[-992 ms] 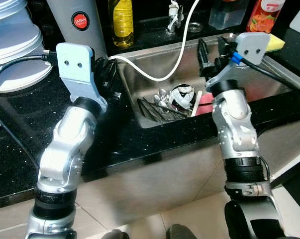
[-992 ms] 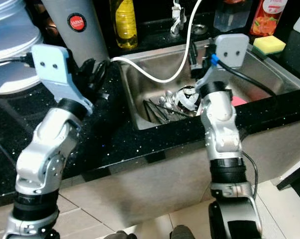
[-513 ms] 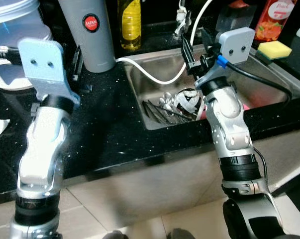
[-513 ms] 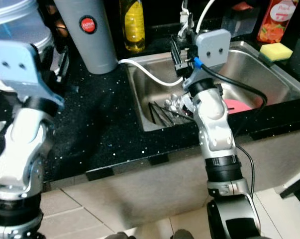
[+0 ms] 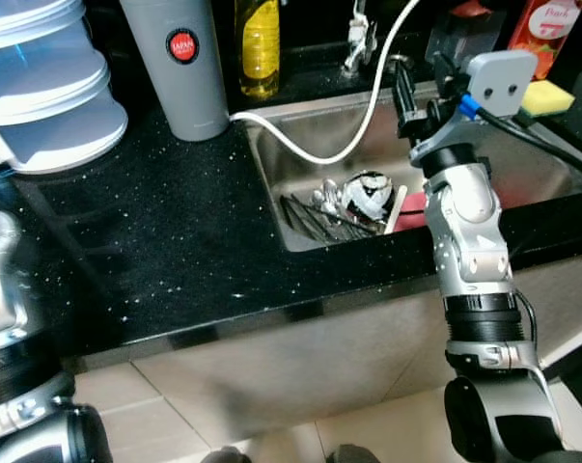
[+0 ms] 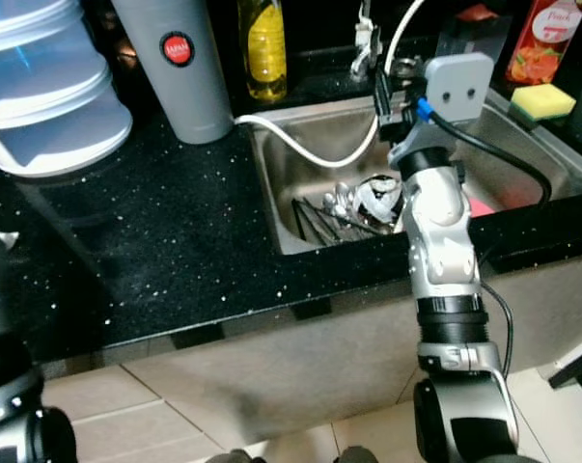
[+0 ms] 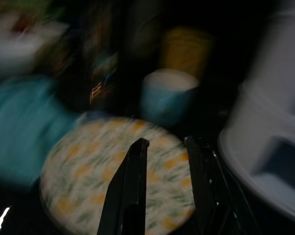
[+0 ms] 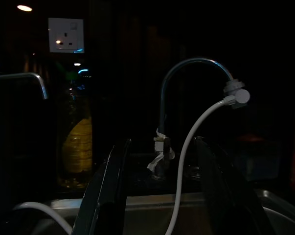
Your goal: Kitchen organization
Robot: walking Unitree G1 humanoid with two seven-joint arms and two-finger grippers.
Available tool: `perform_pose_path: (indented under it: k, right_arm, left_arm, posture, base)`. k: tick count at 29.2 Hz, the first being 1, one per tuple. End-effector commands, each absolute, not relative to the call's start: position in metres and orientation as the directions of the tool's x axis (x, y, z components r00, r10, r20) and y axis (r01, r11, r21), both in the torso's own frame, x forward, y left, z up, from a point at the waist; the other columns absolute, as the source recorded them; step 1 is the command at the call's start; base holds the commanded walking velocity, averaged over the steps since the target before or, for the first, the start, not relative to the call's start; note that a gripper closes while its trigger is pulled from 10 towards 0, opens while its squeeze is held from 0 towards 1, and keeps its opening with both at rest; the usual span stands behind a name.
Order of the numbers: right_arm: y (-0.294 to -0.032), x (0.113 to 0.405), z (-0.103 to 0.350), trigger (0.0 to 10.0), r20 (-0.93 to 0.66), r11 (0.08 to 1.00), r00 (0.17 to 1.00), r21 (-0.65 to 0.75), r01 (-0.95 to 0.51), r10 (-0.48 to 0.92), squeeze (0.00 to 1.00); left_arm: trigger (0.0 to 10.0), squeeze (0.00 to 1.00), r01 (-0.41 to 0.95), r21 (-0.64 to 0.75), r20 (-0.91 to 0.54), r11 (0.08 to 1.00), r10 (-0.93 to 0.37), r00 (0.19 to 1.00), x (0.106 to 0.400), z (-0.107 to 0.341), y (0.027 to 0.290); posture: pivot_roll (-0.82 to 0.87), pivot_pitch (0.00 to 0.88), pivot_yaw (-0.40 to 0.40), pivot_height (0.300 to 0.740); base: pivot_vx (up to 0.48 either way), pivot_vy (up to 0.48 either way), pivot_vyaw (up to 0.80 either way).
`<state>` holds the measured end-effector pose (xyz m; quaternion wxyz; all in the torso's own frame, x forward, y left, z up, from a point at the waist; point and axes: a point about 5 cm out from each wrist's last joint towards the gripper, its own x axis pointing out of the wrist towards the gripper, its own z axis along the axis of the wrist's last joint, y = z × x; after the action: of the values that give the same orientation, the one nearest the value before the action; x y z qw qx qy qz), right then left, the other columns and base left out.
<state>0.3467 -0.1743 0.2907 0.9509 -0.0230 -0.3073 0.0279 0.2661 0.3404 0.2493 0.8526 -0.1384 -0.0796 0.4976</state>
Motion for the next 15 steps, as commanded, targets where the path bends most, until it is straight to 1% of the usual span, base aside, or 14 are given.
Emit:
perform_pose_path:
  k: [1, 2, 3, 4, 5, 6, 8, 10, 13, 15]
  right_arm:
    - [-0.171, 0.347, 0.288, 10.0, 0.580, 0.998, 0.811, -0.053, -0.046, 0.068, 0.00]
    - [-0.171, 0.347, 0.288, 10.0, 0.580, 0.998, 0.811, -0.053, -0.046, 0.068, 0.00]
    - [-0.168, 0.348, 0.287, 10.0, 0.576, 0.997, 0.814, -0.055, -0.057, 0.078, 0.00]
    - [-0.168, 0.348, 0.287, 10.0, 0.576, 0.997, 0.814, -0.055, -0.057, 0.078, 0.00]
    - [-0.166, 0.349, 0.287, 10.0, 0.572, 0.996, 0.815, -0.060, -0.069, 0.091, 0.00]
    - [-0.165, 0.350, 0.287, 10.0, 0.569, 0.995, 0.816, -0.064, -0.078, 0.100, 0.00]
    - [-0.165, 0.350, 0.287, 10.0, 0.569, 0.995, 0.816, -0.064, -0.078, 0.100, 0.00]
    - [-0.164, 0.352, 0.288, 10.0, 0.567, 0.994, 0.816, -0.066, -0.086, 0.108, 0.00]
    - [-0.159, 0.354, 0.287, 10.0, 0.563, 0.992, 0.817, -0.068, -0.108, 0.127, 0.00]
    - [-0.156, 0.354, 0.287, 10.0, 0.563, 0.991, 0.815, -0.070, -0.117, 0.136, 0.00]
  left_arm:
    - [10.0, 0.00, -0.863, -0.405, -0.152, 0.302, 0.909, 0.389, 0.259, 0.232, 0.356]
    - [10.0, 0.00, -0.863, -0.405, -0.152, 0.302, 0.909, 0.389, 0.259, 0.232, 0.356]
    - [10.0, 0.00, -0.869, -0.448, -0.226, 0.208, 0.915, 0.336, 0.254, 0.225, 0.365]
    - [10.0, 0.00, -0.869, -0.448, -0.226, 0.208, 0.915, 0.336, 0.254, 0.225, 0.365]
    - [10.0, 0.00, -0.870, -0.474, -0.290, 0.138, 0.908, 0.302, 0.249, 0.217, 0.371]
    - [10.0, 0.00, -0.872, -0.481, -0.331, 0.094, 0.901, 0.280, 0.243, 0.211, 0.374]
    - [10.0, 0.00, -0.872, -0.481, -0.331, 0.094, 0.901, 0.280, 0.243, 0.211, 0.374]
    - [10.0, 0.00, -0.868, -0.495, -0.388, 0.040, 0.884, 0.262, 0.236, 0.199, 0.376]
    - [10.0, 0.00, -0.842, -0.540, -0.451, 0.012, 0.840, 0.301, 0.236, 0.180, 0.365]
    - [10.0, 0.00, -0.836, -0.549, -0.470, 0.000, 0.827, 0.309, 0.237, 0.176, 0.362]
  posture:
    - [0.03, 0.024, 0.074, 0.740]
    - [0.03, 0.024, 0.074, 0.740]
    - [0.03, 0.031, 0.063, 0.740]
    - [0.03, 0.031, 0.063, 0.740]
    - [0.04, 0.034, 0.057, 0.740]
    - [0.04, 0.039, 0.054, 0.740]
    - [0.04, 0.039, 0.054, 0.740]
    - [0.05, 0.041, 0.045, 0.740]
    - [0.05, 0.044, 0.042, 0.740]
    - [0.05, 0.045, 0.040, 0.740]
  base:
    - [0.000, 0.000, 0.00]
    - [0.000, 0.000, 0.00]
    - [0.000, 0.000, 0.00]
    - [0.000, 0.000, 0.00]
    - [0.000, 0.000, 0.00]
    - [0.000, 0.000, 0.00]
    - [0.000, 0.000, 0.00]
    - [0.000, 0.000, 0.00]
    - [0.000, 0.000, 0.00]
    - [0.000, 0.000, 0.00]
